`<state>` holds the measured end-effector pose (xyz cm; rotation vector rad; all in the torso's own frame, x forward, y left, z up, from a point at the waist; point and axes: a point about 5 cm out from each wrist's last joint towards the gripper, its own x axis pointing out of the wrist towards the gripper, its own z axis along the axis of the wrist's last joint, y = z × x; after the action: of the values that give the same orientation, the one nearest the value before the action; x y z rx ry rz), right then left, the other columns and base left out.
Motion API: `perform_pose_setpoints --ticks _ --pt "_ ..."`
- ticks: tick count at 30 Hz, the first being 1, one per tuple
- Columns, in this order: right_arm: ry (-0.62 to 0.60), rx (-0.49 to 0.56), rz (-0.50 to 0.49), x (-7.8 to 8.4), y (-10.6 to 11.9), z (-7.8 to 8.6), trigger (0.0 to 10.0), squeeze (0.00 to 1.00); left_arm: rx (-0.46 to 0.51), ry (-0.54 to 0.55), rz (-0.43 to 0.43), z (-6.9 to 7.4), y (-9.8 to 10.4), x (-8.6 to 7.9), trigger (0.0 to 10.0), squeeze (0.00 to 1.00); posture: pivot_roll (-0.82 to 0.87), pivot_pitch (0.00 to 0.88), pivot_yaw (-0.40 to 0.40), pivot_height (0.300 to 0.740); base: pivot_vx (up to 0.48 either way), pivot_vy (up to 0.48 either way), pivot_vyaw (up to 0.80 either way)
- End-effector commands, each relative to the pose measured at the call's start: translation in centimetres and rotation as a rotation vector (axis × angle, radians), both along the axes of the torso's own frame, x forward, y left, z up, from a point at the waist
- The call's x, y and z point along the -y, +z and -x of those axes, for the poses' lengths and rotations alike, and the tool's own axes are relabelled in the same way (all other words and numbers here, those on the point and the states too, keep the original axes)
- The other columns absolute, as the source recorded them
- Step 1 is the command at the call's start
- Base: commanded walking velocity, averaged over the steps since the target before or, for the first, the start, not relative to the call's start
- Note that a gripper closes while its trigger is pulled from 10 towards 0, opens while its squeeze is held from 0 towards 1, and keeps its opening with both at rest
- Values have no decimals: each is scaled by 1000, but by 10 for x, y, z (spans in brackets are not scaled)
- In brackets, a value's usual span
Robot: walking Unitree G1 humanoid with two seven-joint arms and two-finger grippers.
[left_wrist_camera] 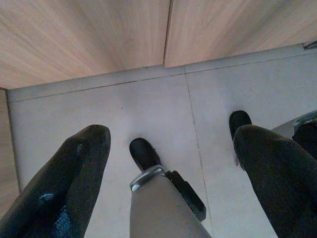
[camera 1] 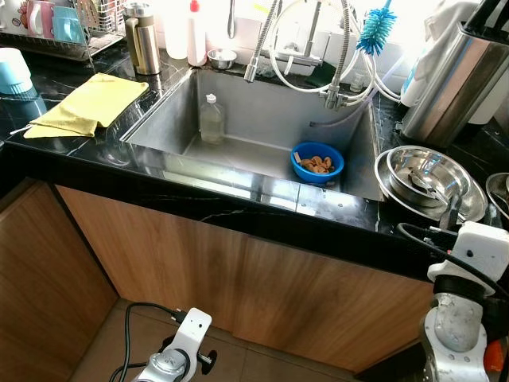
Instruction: Kitchen organization
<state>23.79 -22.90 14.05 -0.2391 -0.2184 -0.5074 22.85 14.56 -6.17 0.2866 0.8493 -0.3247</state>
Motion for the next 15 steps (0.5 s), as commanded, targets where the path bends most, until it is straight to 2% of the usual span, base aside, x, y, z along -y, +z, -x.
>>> perform_pose_setpoints --ticks 1,8,9,10,11,12,13,14,15 --pt "5 -20 -19 2 -5 0 10000 0 -12 -2 -1 3 -2 1 10000 0 130 59 -129 740 0 0 0" --pt "31 -18 -24 0 -5 -2 10000 0 -13 1 -3 3 -2 1 10000 0 129 59 -128 740 0 0 0" --pt "35 -16 -26 0 -5 -2 9255 0 -14 2 -4 3 -2 0 10000 0 129 60 -128 740 0 0 0" --pt "38 -15 -27 -1 -5 -2 4039 0 -15 2 -5 4 -3 0 10000 0 128 59 -128 740 0 0 0" --pt "39 -14 -27 -1 -5 -3 4039 0 -16 2 -5 4 -3 0 10000 0 128 59 -128 740 0 0 0" --pt "45 -13 -27 -1 -5 -3 2549 0 -17 3 -6 4 -3 0 10000 0 129 60 -128 740 0 0 0" --pt "46 -13 -27 -1 -5 -4 2549 0 -17 3 -7 5 -3 0 10000 0 129 60 -128 740 0 0 0" --pt "49 -12 -28 -2 -5 -5 1922 0 -17 3 -7 5 -3 0 10000 0 132 59 -129 740 0 0 0" --pt "50 -11 -29 -2 -4 -5 1882 0 -17 3 -7 5 -3 0 10000 0 131 59 -129 740 0 0 0"
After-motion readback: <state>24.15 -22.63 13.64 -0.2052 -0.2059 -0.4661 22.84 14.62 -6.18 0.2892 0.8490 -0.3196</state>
